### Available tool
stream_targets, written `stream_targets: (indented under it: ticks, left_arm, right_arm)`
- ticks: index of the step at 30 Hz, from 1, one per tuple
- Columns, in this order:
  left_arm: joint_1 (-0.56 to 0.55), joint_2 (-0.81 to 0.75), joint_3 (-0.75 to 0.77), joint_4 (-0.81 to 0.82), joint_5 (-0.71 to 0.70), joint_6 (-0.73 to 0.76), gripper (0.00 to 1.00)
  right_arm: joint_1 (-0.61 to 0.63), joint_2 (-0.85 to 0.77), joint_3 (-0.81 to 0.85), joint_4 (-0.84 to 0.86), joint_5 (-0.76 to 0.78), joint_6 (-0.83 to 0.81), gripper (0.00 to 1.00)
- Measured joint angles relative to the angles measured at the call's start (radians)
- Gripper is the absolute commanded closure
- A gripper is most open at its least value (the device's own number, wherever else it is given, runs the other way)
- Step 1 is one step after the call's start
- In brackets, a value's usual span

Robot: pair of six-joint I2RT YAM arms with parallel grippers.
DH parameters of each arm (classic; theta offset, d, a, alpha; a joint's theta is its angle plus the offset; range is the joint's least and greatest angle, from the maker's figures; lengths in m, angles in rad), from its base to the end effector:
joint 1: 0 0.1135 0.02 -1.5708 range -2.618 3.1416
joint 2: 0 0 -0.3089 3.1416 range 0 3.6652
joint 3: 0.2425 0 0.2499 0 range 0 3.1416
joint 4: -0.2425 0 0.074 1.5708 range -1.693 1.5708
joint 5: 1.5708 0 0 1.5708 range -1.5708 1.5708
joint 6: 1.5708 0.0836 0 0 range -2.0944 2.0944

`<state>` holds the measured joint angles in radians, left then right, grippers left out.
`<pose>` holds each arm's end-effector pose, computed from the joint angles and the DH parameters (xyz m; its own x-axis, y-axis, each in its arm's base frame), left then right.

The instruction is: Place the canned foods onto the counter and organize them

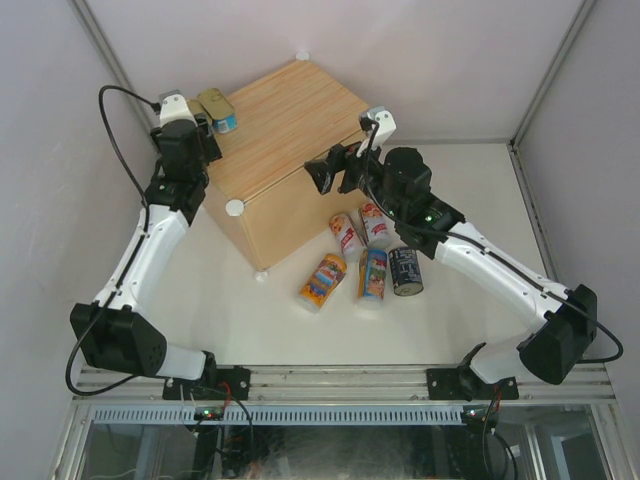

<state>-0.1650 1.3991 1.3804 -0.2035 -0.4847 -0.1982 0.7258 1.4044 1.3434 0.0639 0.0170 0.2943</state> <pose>0.3568 -0.0199 0.4407 -0.1535 -0.1511 -0.9765 -0.3398 0.9360 -0.0914 0.2794 0.2460 0.4637 -0.1867 0.2221 -0.9570 -0.6236 0.7260 0.2901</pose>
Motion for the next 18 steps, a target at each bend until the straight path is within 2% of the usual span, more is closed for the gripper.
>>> stream_targets:
  ticks: [9, 14, 18]
  left_arm:
    - [0.005, -0.037, 0.003, -0.008, 0.020, -0.013, 0.18]
    - [-0.014, -0.179, 0.000, -0.038, 0.042, -0.034, 0.14]
    - [-0.076, -0.324, -0.037, -0.044, 0.055, -0.047, 0.14]
  right_arm:
    - [0.003, -0.006, -0.007, -0.013, 0.027, 0.000, 0.24]
    - [0.025, -0.073, -0.072, -0.055, 0.108, -0.014, 0.23]
    - [0.043, -0.165, -0.144, -0.100, 0.180, -0.020, 0.21]
